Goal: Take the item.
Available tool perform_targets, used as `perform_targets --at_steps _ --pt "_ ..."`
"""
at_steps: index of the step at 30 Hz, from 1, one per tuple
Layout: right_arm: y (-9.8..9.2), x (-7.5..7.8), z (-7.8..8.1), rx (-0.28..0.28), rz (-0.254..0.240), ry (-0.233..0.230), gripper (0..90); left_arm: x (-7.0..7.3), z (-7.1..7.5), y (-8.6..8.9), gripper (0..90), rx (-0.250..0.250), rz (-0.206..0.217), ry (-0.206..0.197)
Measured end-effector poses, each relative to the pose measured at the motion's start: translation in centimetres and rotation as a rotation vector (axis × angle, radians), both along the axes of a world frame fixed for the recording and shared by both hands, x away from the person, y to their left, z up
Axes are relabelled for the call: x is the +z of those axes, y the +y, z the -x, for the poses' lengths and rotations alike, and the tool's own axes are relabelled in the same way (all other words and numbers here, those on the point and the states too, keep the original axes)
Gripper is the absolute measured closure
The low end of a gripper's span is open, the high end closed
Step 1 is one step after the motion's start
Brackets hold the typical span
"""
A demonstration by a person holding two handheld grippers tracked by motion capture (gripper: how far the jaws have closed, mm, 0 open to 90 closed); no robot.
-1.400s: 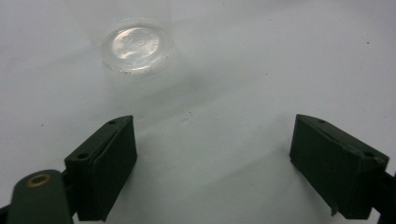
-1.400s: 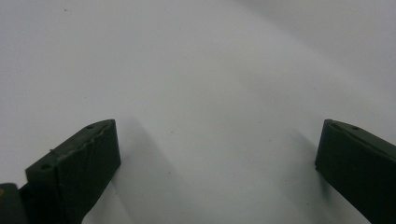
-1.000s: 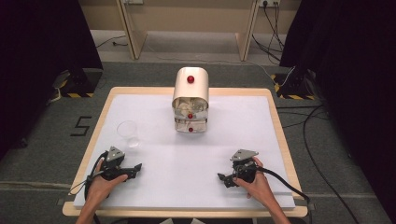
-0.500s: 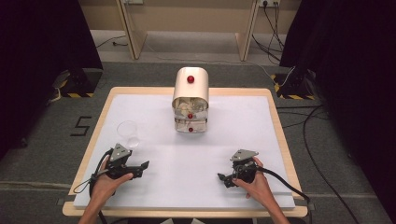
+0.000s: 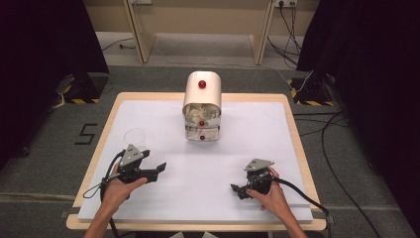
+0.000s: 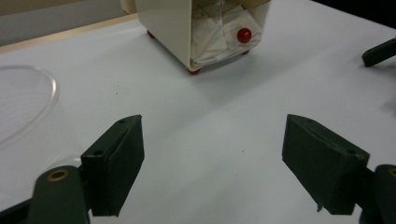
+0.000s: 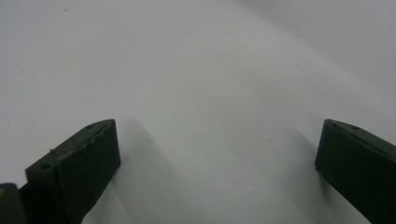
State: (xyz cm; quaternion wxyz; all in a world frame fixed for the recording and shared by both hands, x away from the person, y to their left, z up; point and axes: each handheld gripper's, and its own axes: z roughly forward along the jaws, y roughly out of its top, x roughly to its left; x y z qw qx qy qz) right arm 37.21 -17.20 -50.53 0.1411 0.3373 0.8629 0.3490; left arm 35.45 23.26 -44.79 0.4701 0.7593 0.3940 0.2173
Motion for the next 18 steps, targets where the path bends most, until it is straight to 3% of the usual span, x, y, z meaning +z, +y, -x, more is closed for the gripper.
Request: perform_targets --at_steps 7,15,18 --pt "0.0 0.0 0.0 0.000 0.000 -0.001 0.5 1.4 -0.3 -1.1 22.9 -0.043 -0.004 -0.036" --pt "0.0 0.0 0.0 0.000 0.000 -0.002 0.5 3.2 -1.5 -2.1 26.9 -0.072 0.010 -0.090" --pt "0.0 0.0 0.0 0.000 0.000 -0.002 0.5 3.9 -2.4 -2.7 29.2 -0.080 -0.009 -0.107"
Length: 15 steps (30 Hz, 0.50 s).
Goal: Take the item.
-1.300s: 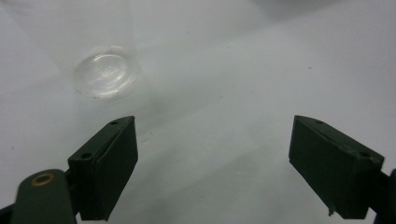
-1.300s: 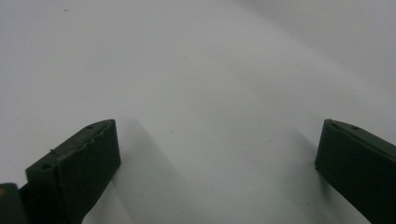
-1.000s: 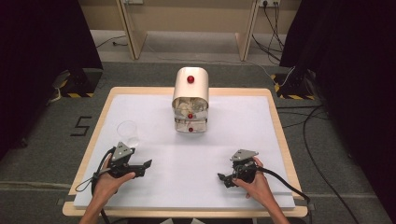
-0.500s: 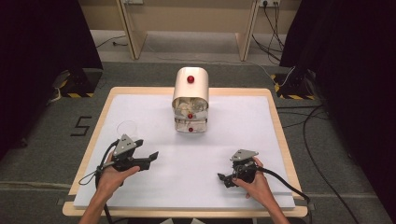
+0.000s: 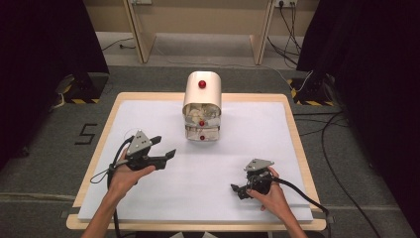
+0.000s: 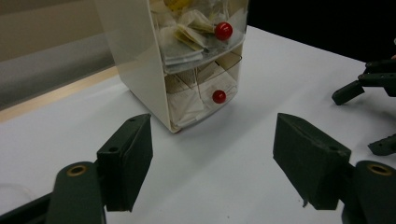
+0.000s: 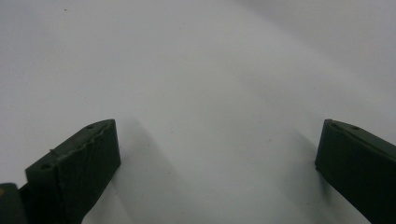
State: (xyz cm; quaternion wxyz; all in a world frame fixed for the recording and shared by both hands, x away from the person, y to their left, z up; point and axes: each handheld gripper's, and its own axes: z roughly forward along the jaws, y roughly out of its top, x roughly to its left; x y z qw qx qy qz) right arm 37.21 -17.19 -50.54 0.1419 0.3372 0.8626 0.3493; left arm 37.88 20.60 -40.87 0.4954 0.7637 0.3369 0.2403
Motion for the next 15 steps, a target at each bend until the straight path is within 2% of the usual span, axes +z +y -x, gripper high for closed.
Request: perform_targets --at_steps 4,7,13,15 --pt "0.0 0.0 0.0 0.000 0.000 0.000 0.5 0.6 -0.9 -0.7 32.8 -0.009 0.010 -0.010" --pt "0.0 0.0 0.0 0.000 0.000 0.000 0.5 1.1 -1.3 -1.5 35.4 -0.016 -0.001 -0.024" --pt "0.0 0.0 0.0 0.000 0.001 -0.001 0.5 2.1 -2.3 -3.0 39.8 -0.048 0.008 -0.050" --pt "0.0 0.0 0.0 0.000 0.000 0.000 0.5 2.4 -2.6 -3.5 41.4 -0.064 0.000 -0.058"
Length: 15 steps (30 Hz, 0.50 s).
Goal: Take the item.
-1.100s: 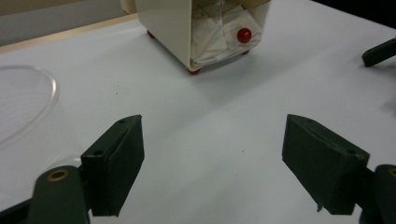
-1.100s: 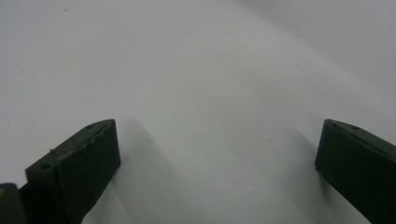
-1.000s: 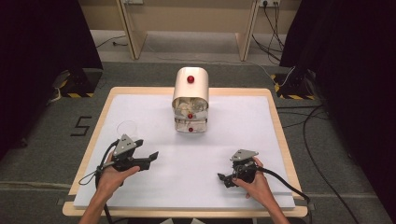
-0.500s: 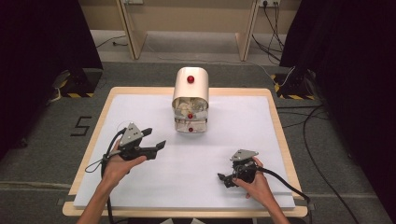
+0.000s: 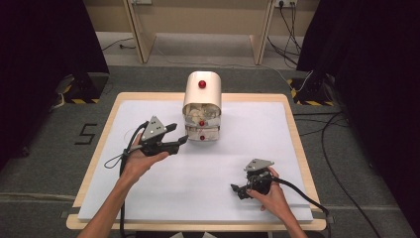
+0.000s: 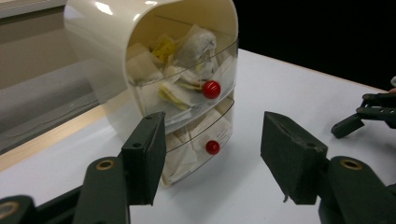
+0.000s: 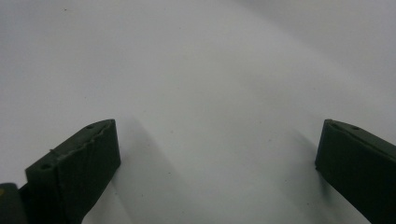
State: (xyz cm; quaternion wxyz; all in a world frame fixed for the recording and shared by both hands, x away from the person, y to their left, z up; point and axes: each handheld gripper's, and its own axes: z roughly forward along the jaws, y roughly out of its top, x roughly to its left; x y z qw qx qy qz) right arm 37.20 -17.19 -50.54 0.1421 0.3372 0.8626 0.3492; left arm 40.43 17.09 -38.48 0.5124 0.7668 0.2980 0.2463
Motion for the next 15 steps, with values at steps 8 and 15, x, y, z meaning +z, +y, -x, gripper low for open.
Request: perform_targets --at_steps 8,15 --pt "0.0 0.0 0.0 0.000 0.000 0.000 0.5 0.8 -1.9 -1.6 48.4 -0.015 -0.022 -0.017" --pt "0.0 0.0 0.0 0.000 0.000 0.000 0.5 1.5 -3.3 -2.6 52.0 -0.018 -0.045 -0.016"
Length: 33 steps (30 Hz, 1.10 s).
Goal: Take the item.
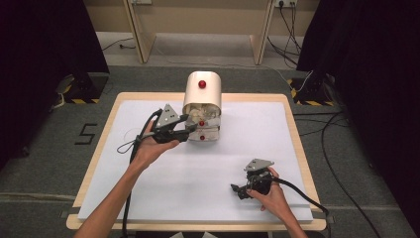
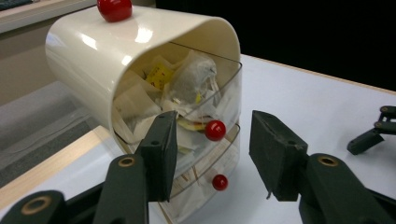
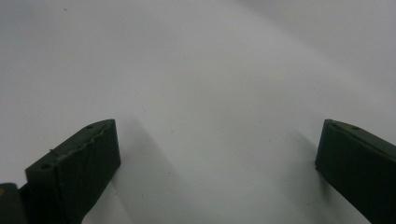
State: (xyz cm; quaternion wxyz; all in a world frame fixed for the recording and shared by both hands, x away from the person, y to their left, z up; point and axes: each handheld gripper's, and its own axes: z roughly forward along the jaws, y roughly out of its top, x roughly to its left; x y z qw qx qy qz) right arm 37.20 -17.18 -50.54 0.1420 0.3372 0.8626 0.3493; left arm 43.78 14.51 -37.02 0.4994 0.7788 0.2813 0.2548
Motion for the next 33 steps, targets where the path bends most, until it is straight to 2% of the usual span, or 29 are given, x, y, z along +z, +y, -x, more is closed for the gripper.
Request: perform_targets --at_steps 6,15,26,33 --pt "0.0 0.0 0.0 -0.001 -0.001 0.000 0.5 0.4 -1.0 -1.0 55.0 -0.014 0.000 0.006" --pt "0.0 0.0 0.0 -0.001 -0.001 -0.001 0.5 0.1 -2.1 -2.1 57.5 -0.015 -0.026 0.027" --pt "0.0 0.0 0.0 -0.001 -0.002 0.000 0.5 -0.4 -3.1 -1.8 59.9 -0.007 -0.020 0.049" --pt "0.0 0.0 0.0 -0.001 -0.001 -0.001 0.5 -0.2 -2.9 -1.4 60.6 -0.007 -0.017 0.076"
